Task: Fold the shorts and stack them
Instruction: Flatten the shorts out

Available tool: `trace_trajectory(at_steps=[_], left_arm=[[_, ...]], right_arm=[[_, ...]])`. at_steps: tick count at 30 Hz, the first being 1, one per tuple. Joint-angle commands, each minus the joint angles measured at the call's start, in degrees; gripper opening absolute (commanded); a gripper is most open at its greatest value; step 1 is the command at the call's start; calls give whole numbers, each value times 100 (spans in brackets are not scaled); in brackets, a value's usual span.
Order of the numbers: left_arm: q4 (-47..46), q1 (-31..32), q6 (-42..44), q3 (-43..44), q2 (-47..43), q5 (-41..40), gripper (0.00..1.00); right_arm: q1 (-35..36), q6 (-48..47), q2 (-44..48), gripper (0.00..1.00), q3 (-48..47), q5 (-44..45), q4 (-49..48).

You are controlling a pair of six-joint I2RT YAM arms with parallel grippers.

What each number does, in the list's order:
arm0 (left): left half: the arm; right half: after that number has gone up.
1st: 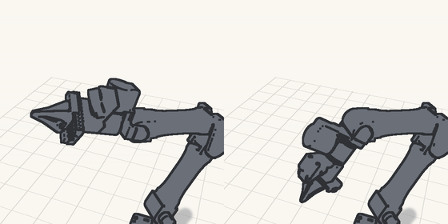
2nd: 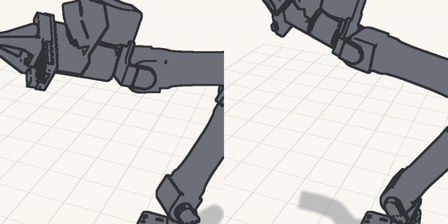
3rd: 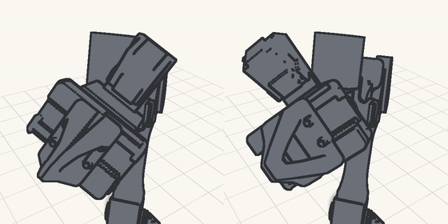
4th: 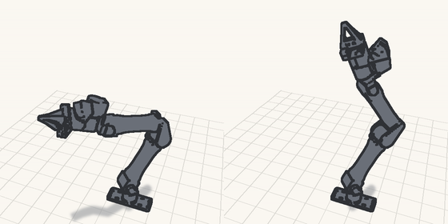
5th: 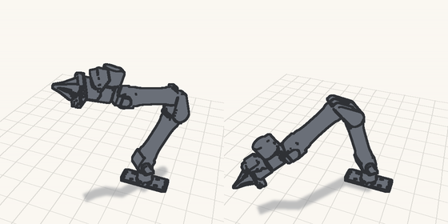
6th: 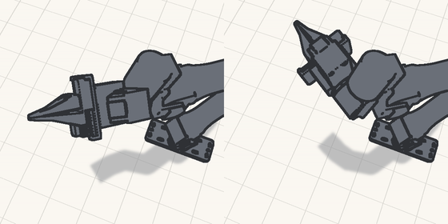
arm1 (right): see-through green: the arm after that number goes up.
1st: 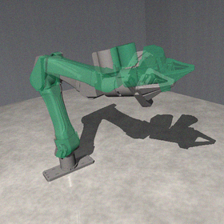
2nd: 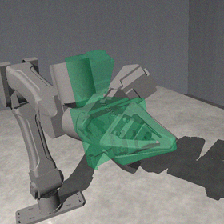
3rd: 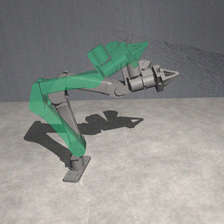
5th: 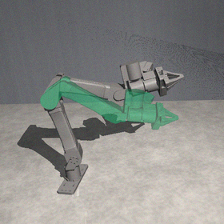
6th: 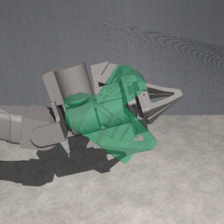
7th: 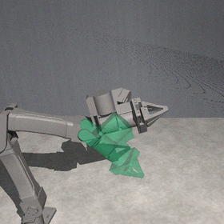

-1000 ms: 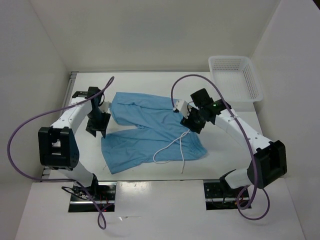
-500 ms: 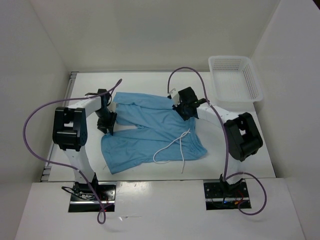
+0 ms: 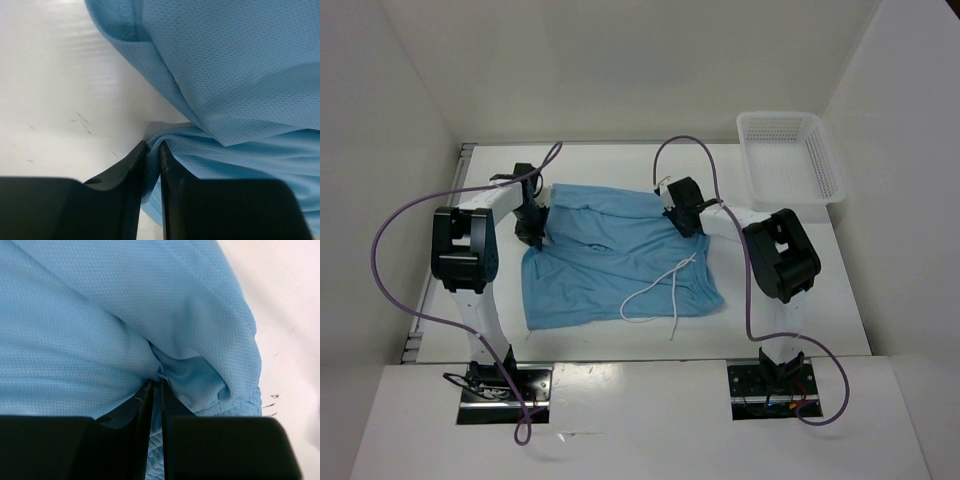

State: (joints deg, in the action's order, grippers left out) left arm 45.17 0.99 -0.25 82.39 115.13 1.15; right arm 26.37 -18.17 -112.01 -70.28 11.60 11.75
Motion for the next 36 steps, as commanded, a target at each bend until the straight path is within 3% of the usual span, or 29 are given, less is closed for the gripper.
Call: trace_trajectory(at_steps=[1, 5, 9, 15, 16, 25, 36], left_arm=[[-509, -47, 25, 102, 106, -439, 25], [-377, -47, 25, 163, 168, -255, 38], [-324, -47, 25, 172, -227, -98, 63], [-447, -161, 25, 1269, -905, 482, 73], [-447, -161, 25, 1758, -687, 483, 74], [-272, 349, 25, 3334, 1317, 359, 72], [-210, 402, 25, 3758, 1978, 624, 71]], right_arm=[[-44, 121, -216, 15, -310, 291, -419], [-44, -45, -269, 16, -512, 81, -341], [-44, -195, 3, 19, -1012, -297, 27], [-44, -248, 442, 28, -1935, -931, 828], [-44, -248, 443, 29, -1937, -931, 829], [-474, -248, 48, 28, -1787, -535, 540], [-782, -441, -252, 29, -1726, -342, 425]])
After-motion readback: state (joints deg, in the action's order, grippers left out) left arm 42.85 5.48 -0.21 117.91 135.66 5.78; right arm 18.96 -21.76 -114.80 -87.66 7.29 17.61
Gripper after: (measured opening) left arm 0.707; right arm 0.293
